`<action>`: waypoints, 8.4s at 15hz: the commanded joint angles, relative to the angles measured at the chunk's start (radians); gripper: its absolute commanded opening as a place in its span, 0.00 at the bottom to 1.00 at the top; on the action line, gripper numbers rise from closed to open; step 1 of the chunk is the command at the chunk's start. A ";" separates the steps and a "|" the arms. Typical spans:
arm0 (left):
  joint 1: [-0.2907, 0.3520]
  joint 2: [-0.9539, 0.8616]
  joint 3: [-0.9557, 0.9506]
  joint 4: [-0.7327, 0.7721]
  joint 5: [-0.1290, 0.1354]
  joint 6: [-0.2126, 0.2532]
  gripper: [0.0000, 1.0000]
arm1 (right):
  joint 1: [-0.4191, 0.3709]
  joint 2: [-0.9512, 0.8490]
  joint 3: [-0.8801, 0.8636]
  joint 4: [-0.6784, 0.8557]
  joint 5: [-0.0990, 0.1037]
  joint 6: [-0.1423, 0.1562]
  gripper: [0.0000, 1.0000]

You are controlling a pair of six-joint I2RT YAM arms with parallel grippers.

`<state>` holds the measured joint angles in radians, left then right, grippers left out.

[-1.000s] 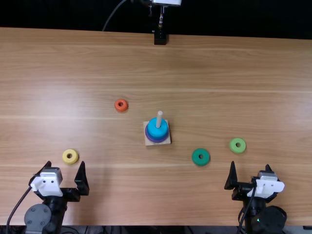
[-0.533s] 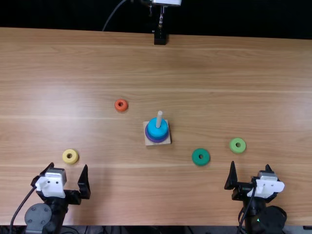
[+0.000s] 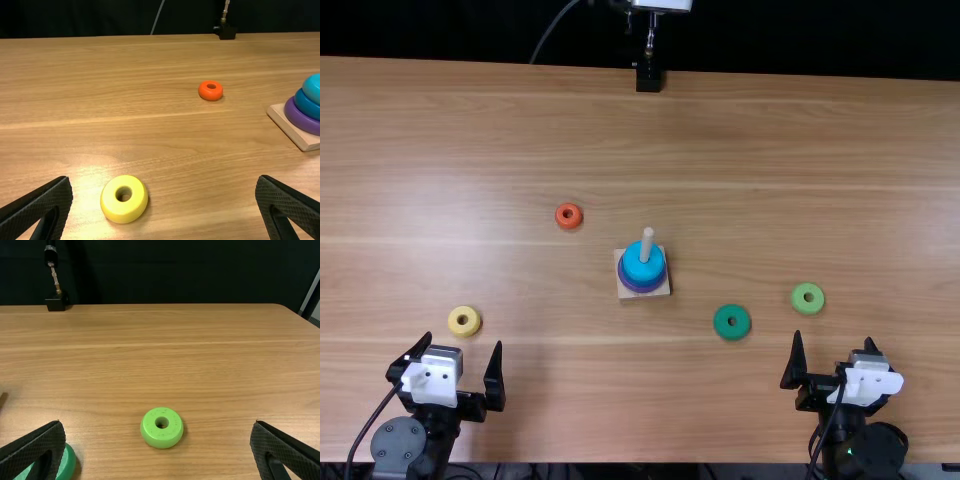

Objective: Build the Hanoi tower: stack the rings onto the peg from bottom to top in this color order: purple, dark blue, light blue, dark green, light green, yellow, orange.

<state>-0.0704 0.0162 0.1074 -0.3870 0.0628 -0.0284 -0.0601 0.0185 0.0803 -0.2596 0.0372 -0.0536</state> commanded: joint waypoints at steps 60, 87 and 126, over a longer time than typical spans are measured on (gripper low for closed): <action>0.006 -0.016 -0.107 -0.073 0.022 0.017 1.00 | 0.402 1.646 0.941 -0.518 0.025 0.278 1.00; 0.006 -0.016 -0.107 -0.073 0.022 0.017 1.00 | 0.488 1.586 1.102 -0.528 0.033 0.295 0.00; 0.006 -0.016 -0.107 -0.073 0.022 0.017 1.00 | 0.677 2.026 2.026 -1.067 0.036 0.297 0.00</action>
<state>-0.0704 0.0154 0.1078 -0.3866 0.0635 -0.0265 0.6064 2.0190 2.0830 -1.3266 0.0692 0.2382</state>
